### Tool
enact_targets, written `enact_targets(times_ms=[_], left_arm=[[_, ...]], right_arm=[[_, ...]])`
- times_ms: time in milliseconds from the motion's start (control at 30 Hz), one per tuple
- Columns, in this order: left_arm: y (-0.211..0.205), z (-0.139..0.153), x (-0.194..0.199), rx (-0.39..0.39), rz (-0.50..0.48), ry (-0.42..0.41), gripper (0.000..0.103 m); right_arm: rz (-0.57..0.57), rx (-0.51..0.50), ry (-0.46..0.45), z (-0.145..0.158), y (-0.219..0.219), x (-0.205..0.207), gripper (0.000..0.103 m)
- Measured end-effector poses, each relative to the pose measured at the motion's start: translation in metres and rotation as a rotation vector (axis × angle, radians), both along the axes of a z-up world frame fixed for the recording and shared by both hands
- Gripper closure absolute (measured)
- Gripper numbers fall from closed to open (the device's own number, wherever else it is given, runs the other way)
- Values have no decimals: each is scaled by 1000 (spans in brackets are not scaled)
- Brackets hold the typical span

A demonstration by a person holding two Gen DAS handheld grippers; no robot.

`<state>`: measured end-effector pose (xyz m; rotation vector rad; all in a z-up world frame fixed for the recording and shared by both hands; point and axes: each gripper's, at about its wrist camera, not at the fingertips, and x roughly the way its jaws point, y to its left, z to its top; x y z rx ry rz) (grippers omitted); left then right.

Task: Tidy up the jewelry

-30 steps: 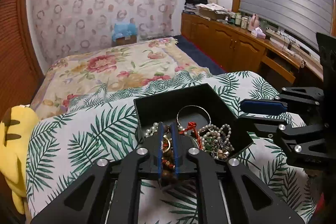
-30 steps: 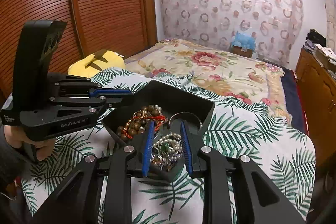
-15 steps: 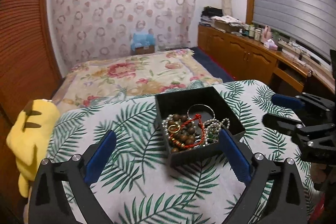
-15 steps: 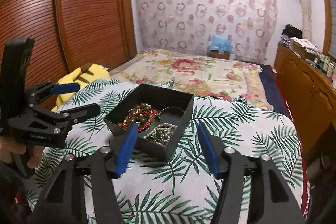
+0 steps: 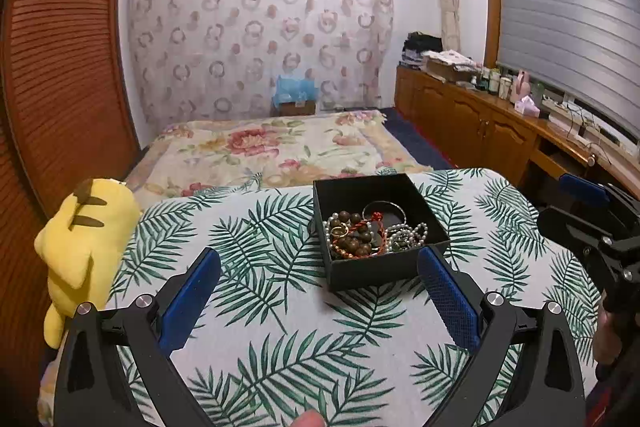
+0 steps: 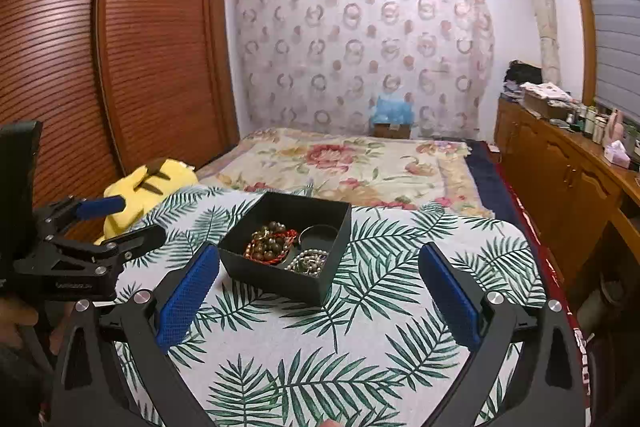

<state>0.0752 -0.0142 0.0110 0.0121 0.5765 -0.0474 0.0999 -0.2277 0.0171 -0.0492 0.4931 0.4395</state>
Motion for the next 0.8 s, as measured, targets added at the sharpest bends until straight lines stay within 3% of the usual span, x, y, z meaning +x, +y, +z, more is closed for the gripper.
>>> enact_targets(times_ms=[333, 800], left_arm=[[-5, 6, -23, 15, 21, -35, 8], [-1, 5, -28, -3, 27, -38, 8]], right_arm=[[-79, 25, -39, 5, -14, -22, 3], [-83, 29, -38, 3, -17, -22, 3]])
